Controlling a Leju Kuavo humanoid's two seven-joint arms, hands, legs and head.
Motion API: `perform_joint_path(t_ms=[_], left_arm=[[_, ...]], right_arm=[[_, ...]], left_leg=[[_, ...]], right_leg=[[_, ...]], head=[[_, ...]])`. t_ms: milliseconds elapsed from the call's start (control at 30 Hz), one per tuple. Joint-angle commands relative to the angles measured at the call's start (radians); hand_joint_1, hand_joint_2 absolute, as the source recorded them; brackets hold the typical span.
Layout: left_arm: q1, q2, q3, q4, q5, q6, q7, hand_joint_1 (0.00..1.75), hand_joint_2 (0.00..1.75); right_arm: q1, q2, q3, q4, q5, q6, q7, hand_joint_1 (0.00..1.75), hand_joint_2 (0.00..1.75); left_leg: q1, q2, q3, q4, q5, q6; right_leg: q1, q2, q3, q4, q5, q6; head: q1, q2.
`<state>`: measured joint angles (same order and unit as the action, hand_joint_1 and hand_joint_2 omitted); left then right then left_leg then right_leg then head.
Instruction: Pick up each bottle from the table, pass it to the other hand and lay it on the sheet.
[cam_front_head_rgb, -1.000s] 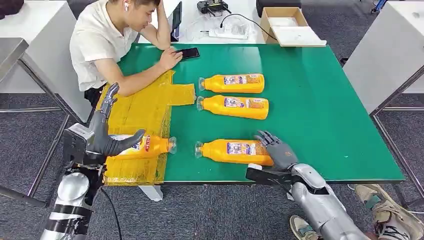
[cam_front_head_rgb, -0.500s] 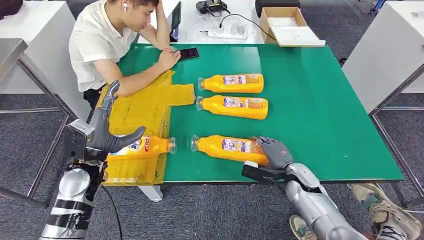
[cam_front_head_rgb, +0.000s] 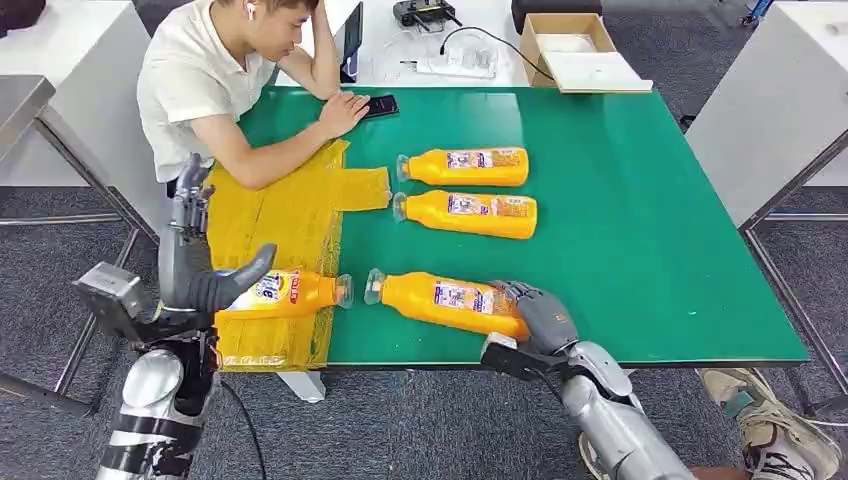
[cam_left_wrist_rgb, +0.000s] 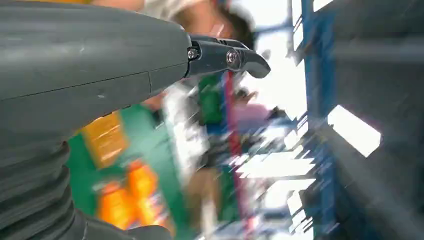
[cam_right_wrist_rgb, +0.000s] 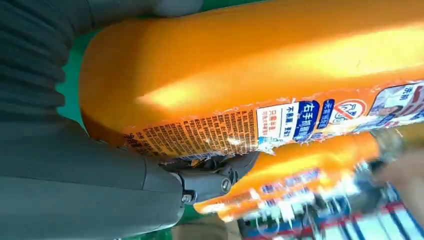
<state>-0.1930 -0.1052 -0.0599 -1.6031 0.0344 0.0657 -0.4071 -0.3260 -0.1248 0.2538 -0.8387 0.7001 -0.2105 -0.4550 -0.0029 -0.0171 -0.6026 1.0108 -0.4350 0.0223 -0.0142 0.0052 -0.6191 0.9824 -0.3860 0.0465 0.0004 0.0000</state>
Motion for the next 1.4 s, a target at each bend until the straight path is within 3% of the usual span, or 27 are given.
perform_joint_path(t_ms=[33,267,833,1100,1400], left_arm=[[0.103,-0.055,-0.028,-0.166,0.068,0.075,-0.043,0.00,1.75],[0.181,-0.075,-0.037,-0.208,0.144,0.072,-0.070,0.00,1.75],[0.179,-0.063,-0.103,-0.144,0.259,-0.103,0.009,0.00,1.75],[0.161,-0.064,-0.251,0.067,0.156,-0.238,0.016,0.00,1.75],[0.105,-0.093,-0.289,0.143,0.299,-0.311,0.080,0.00,1.75]], right_arm=[[0.167,0.095,-0.163,-0.345,-0.065,-0.047,-0.026,1.75,1.75],[0.277,0.154,-0.242,-0.501,-0.155,-0.080,-0.074,1.75,1.75],[0.264,0.206,-0.259,-0.484,-0.230,-0.071,-0.135,1.75,1.75],[0.240,0.276,-0.096,-0.512,-0.283,-0.002,-0.197,1.75,1.75],[0.200,0.317,0.055,-0.413,-0.326,-0.047,-0.229,1.75,1.75]], left_leg=[[0.001,0.000,0.001,0.000,-0.002,-0.001],[0.000,0.000,0.001,0.000,-0.002,-0.001],[0.000,0.000,0.001,-0.001,-0.002,-0.001],[0.000,0.003,0.005,-0.001,-0.003,-0.002],[0.001,0.003,0.004,-0.001,-0.003,-0.002]], right_leg=[[0.001,-0.001,0.001,0.000,-0.002,-0.001],[0.000,-0.001,0.000,0.000,-0.002,-0.002],[0.000,-0.001,0.001,-0.001,-0.002,-0.001],[0.001,0.001,0.003,-0.001,-0.002,-0.002],[0.001,0.001,0.003,-0.001,-0.002,-0.002]], head=[[0.000,0.000],[0.000,0.000],[0.000,0.000],[0.000,0.000],[0.000,0.000]])
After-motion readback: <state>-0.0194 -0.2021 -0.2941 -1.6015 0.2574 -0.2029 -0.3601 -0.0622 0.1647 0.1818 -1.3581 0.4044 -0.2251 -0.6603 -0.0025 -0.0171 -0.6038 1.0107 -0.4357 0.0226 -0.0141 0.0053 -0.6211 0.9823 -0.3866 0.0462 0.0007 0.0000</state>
